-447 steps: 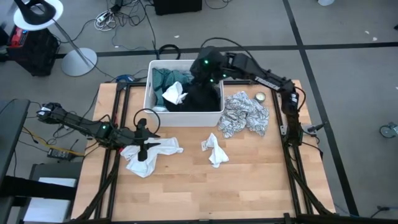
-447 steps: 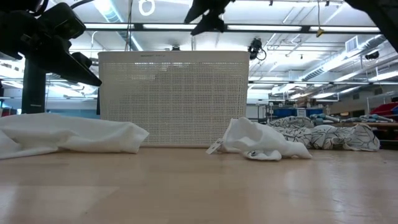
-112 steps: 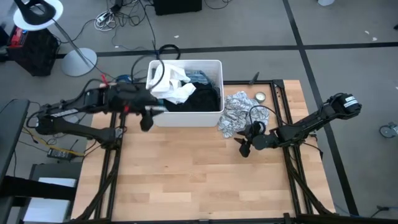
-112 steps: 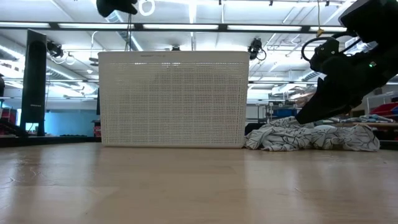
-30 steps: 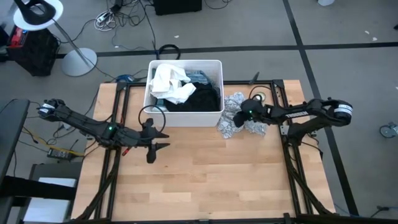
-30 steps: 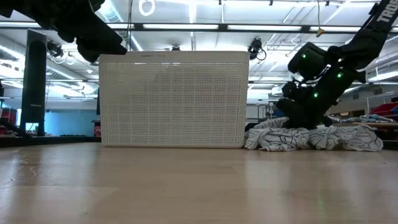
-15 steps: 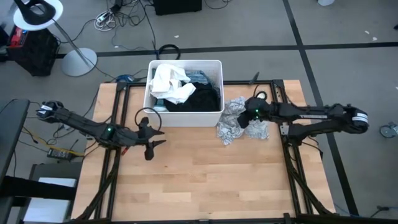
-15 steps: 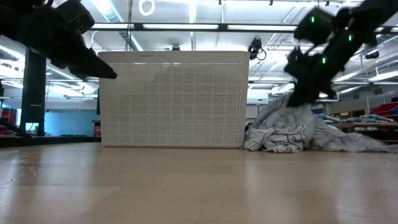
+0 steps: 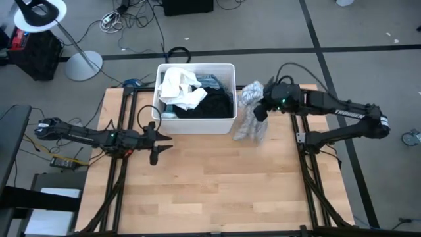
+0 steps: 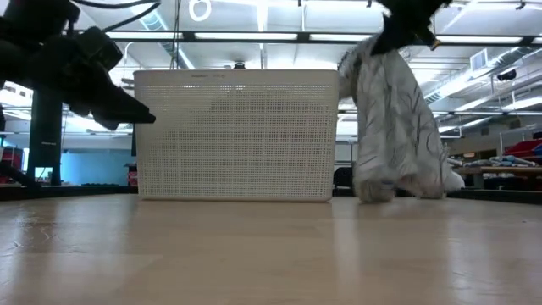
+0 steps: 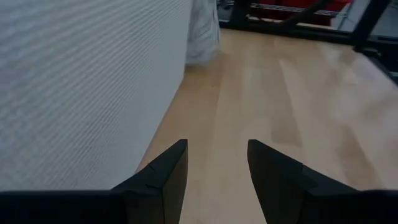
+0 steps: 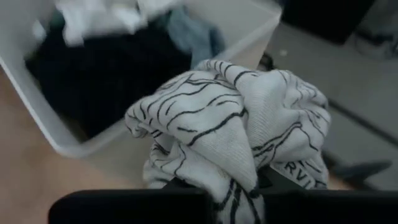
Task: Sort clothes
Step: Put the white patterned shirt into the white laundry bin
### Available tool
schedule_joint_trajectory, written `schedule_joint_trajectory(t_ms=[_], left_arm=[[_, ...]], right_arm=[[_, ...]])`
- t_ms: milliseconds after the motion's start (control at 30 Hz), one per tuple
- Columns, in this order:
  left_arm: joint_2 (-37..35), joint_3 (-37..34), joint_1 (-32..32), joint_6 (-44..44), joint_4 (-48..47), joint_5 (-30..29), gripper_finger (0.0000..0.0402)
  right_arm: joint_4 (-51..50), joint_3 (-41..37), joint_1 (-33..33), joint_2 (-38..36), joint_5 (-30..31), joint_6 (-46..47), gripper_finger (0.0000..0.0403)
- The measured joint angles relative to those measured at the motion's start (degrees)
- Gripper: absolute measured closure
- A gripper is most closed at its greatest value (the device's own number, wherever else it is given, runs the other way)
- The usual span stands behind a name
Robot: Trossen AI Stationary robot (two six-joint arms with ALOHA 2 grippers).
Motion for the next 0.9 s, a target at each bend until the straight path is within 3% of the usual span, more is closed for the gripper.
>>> schedule_joint_trajectory(t_ms=[267, 900], left_arm=[[-1.97, -4.42, 1.62, 0.82, 6.68, 1.55, 0.0229], [-10.17, -5.5, 5.02, 3.07, 3.83, 3.62, 0.0229]], right_arm=[[-4.36, 20.95, 0.76, 9.68, 1.45, -6.33, 0.0386], [-8.64, 65.52, 0.76, 37.73, 0.15, -18.78, 0.0386]])
